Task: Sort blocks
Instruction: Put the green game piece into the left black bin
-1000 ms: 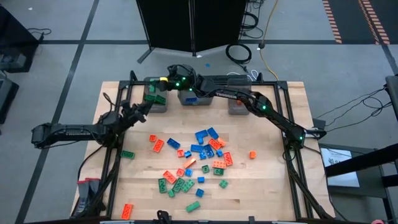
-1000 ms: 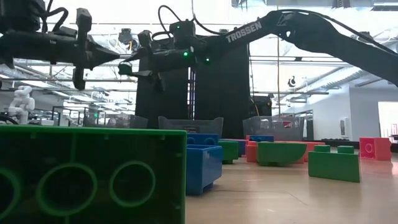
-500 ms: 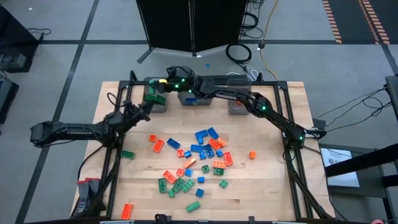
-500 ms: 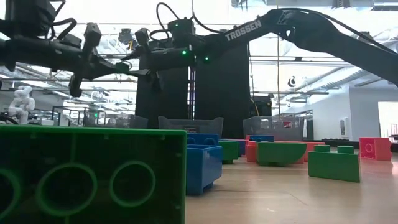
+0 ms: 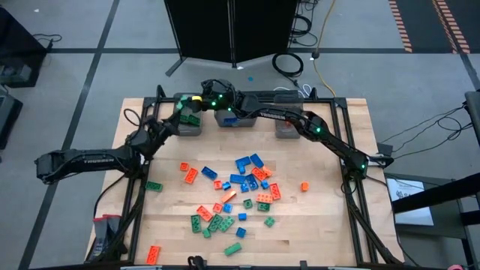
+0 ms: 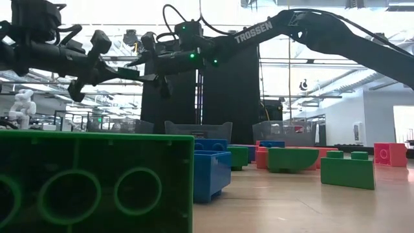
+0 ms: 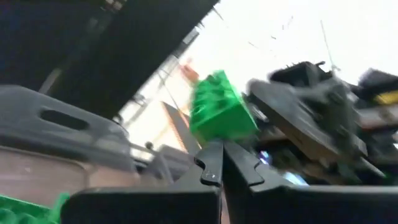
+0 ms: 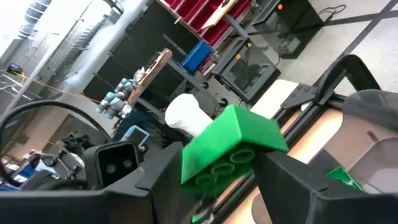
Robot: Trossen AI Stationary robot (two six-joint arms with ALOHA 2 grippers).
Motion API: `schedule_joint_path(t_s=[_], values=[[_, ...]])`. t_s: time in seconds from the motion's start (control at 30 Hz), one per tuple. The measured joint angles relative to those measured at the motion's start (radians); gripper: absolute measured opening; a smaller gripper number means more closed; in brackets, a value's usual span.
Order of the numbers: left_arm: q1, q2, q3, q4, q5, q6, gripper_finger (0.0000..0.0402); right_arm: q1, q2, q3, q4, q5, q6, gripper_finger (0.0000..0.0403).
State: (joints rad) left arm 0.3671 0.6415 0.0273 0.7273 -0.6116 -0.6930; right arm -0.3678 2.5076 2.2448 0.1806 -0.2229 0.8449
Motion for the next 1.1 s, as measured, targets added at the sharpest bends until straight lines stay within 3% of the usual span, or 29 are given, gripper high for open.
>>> schedule_joint_path(t_s=[0.3, 0.5, 0.77, 0.87, 0.97, 1.03, 1.1], values=[[0.110, 0.000, 0.000, -0.002, 0.018, -0.007, 0.0000, -0.008, -0.002, 0.000, -0.091, 0.033, 0.005, 0.0189], [0.117, 0.000, 0.000, -0.003, 0.092, -0.008, 0.0000, -0.013, -0.002, 0.000, -0.176, 0.051, 0.025, 0.0189], [0.117, 0.000, 0.000, -0.003, 0.111, -0.047, 0.0000, -0.031, -0.002, 0.000, -0.192, 0.013, 0.008, 0.0189], [0.117, -0.002, 0.000, 0.000, 0.171, -0.078, 0.0000, -0.042, -0.007, 0.000, -0.132, -0.157, 0.012, 0.0189], [0.117, -0.004, 0.000, 0.013, 0.308, -0.086, 0.0000, -0.054, -0.053, 0.000, -0.142, -0.440, 0.022, 0.0189], [0.117, -0.006, 0.000, 0.026, 0.429, -0.086, 0.0000, -0.051, -0.107, 0.001, -0.264, -0.645, -0.005, 0.0187], [0.117, -0.010, 0.000, 0.030, 0.555, -0.087, 0.0000, -0.026, -0.164, 0.003, -0.526, -0.750, -0.131, 0.0181]])
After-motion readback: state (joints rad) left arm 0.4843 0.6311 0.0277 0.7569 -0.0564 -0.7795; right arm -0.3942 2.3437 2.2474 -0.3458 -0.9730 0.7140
